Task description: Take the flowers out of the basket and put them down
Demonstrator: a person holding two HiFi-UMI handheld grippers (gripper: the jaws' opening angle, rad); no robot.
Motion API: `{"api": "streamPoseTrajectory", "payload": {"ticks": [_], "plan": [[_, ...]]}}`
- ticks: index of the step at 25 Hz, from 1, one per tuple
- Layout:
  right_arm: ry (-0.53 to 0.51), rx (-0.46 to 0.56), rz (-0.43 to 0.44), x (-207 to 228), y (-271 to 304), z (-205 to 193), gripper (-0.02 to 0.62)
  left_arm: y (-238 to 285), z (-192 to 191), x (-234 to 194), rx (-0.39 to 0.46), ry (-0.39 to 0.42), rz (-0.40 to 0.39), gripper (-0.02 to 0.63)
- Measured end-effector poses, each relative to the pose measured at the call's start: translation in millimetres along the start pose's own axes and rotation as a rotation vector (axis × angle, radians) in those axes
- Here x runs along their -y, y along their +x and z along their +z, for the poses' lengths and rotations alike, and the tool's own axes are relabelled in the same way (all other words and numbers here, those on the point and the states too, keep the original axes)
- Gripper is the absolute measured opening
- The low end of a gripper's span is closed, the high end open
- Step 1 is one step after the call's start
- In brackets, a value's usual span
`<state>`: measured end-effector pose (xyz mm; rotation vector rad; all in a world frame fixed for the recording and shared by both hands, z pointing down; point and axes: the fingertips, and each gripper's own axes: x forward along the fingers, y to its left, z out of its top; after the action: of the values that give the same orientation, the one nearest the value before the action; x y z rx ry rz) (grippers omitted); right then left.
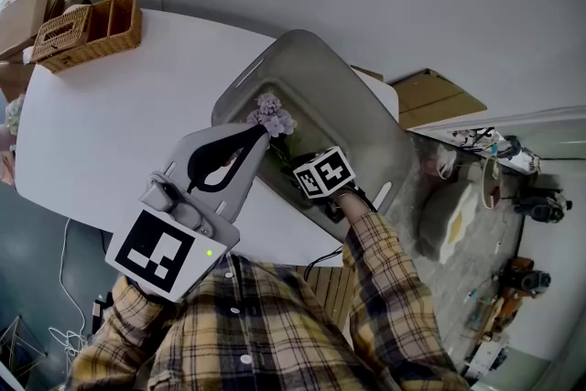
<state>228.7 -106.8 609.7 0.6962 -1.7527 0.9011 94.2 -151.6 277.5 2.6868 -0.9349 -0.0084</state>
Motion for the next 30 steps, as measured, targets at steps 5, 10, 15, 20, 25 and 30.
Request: {"api": "streamPoseTrajectory", "payload": {"ticks": [5,10,15,20,25,30], "plan": [[-0.022,-0.001,-0.014,0.6,-0.4,0.3,0.086,-0.9,1.1,-1.2,0.001,0.001,0.002,0.009],[-0.039,0.000,-0.018,1.3,-3.0,1.7,0.060,-2.3,0.5,-1.3,0.002,0.002,0.000,0.009],[-0.042,0.026,0.005,-2.1,-7.7,8.1,0.046,-3.9,2.1,0.5,0.007,0.009,-0.003,0.009],[-0.061,0.049,0.019,-9.9,-12.7,15.5,0.038,-6.3,4.0,2.6,0.012,0.020,-0.009,0.009],[-0.061,0.083,0.010,-10.7,-23.7,21.6,0.032,-9.1,6.6,6.2,0.013,0.027,-0.013,0.009],[-0.059,0.143,-0.013,-10.2,-43.0,31.0,0.029,-10.8,9.7,12.6,0.015,0.039,-0.019,0.009]]}}
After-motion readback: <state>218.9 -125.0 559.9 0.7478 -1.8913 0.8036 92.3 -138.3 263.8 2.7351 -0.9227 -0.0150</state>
